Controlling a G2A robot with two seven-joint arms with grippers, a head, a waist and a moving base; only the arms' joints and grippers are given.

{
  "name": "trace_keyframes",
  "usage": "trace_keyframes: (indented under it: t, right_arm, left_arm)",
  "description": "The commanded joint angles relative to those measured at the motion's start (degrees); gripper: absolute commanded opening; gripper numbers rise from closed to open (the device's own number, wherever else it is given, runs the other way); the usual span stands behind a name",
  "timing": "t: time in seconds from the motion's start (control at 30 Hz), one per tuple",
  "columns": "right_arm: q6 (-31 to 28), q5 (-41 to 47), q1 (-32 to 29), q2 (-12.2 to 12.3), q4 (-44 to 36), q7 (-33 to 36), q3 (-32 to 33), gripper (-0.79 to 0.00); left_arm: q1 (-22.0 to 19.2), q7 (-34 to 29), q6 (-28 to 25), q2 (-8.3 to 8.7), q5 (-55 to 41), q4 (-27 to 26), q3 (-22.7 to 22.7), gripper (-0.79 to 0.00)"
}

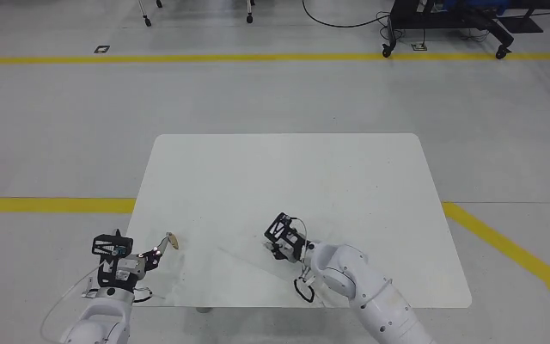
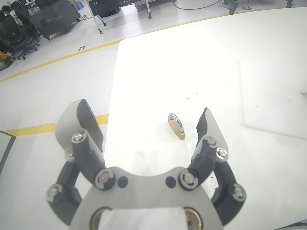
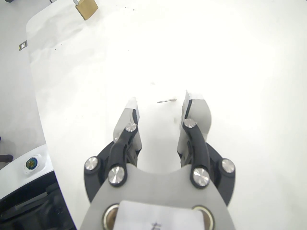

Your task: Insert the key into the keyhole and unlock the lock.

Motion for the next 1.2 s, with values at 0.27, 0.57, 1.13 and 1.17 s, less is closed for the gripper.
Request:
trace_keyframes:
  t: [0.27,0.57,1.13,1.17]
  right_arm:
    - [0.0,1.4,1.3,-0.5,1.7,-0.6,-0.2,-0.785]
    - [2.0,-0.9,-3.7,1.1,-4.7,-3.0,5.5,-0.785]
    - [-6.7,2.6,-9.9,2.9,-12.2,-19.6,13.9,-0.785]
    - [-6.7,2.6,-9.9,2.9,-12.2,-19.6,13.9,-0.785]
  left_arm:
    - [0.0,0.0,0.0,0.0,0.0,0.0,0.0,0.0]
    - [0.0,0.0,0.0,0.0,0.0,0.0,0.0,0.0]
    - [0.0,0.0,0.0,0.0,0.0,0.0,0.0,0.0]
    - [0.0,0.0,0.0,0.0,0.0,0.0,0.0,0.0]
